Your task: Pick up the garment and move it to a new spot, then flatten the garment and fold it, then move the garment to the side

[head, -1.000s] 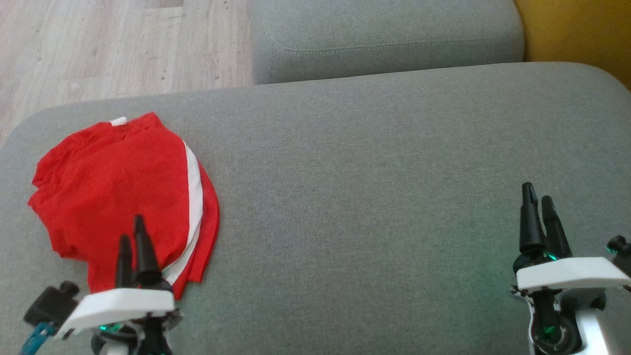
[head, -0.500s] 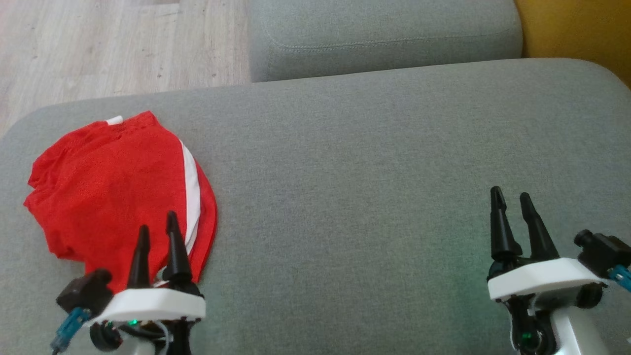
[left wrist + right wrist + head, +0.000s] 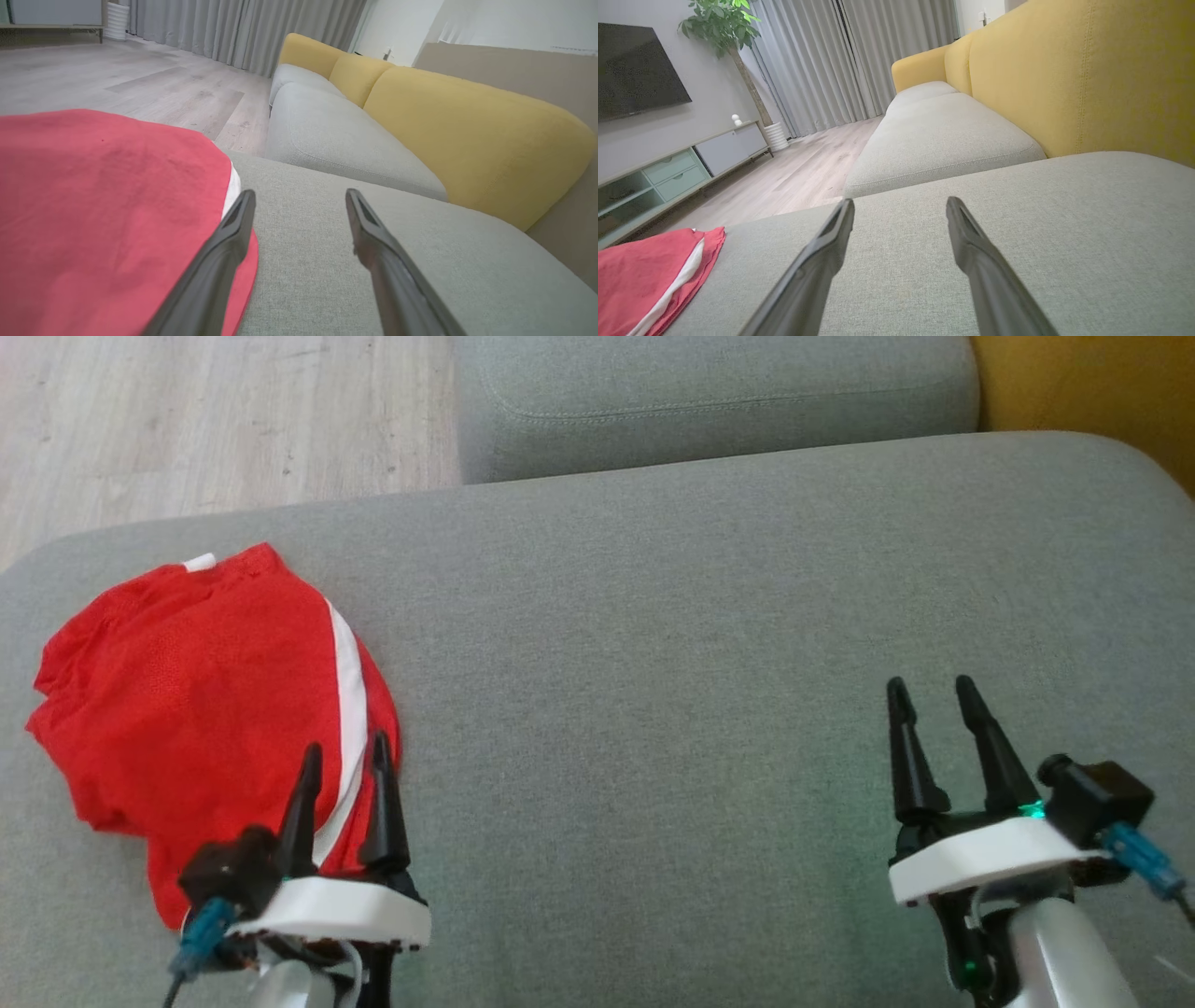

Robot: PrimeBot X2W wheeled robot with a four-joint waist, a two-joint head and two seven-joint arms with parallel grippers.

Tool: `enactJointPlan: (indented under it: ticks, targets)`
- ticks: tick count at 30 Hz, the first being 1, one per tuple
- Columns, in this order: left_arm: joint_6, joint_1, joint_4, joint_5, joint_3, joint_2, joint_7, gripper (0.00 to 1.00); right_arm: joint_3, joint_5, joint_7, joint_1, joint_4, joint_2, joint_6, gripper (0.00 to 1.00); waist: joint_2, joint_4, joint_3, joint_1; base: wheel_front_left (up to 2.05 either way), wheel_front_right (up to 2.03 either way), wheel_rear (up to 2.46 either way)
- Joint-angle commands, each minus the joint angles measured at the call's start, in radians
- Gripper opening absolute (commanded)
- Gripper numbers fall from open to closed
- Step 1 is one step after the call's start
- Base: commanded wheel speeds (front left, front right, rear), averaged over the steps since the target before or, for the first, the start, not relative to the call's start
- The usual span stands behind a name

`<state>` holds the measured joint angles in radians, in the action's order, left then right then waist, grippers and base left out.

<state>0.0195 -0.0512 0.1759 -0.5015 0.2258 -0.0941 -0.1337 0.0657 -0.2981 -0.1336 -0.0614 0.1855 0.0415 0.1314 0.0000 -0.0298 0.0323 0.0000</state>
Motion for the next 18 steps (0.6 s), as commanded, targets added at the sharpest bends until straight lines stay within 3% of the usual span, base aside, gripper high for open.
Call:
enactJointPlan:
  ticks: [1,18]
  targets:
    - [0.01,-0.049,-0.027,0.039,-0.009,-0.022,-0.014,1.0,0.029,0.047,-0.016,-0.053,-0.04,0.006,-0.001,1.0,0.0,-0.003,0.002,0.0,0.0,0.0,0.0]
    - [0.079,-0.08,-0.037,0.261,0.106,-0.086,-0.065,1.0,0.066,0.287,-0.066,-0.07,-0.061,0.007,-0.001,1.0,0.0,-0.01,0.006,0.0,0.0,0.0,0.0]
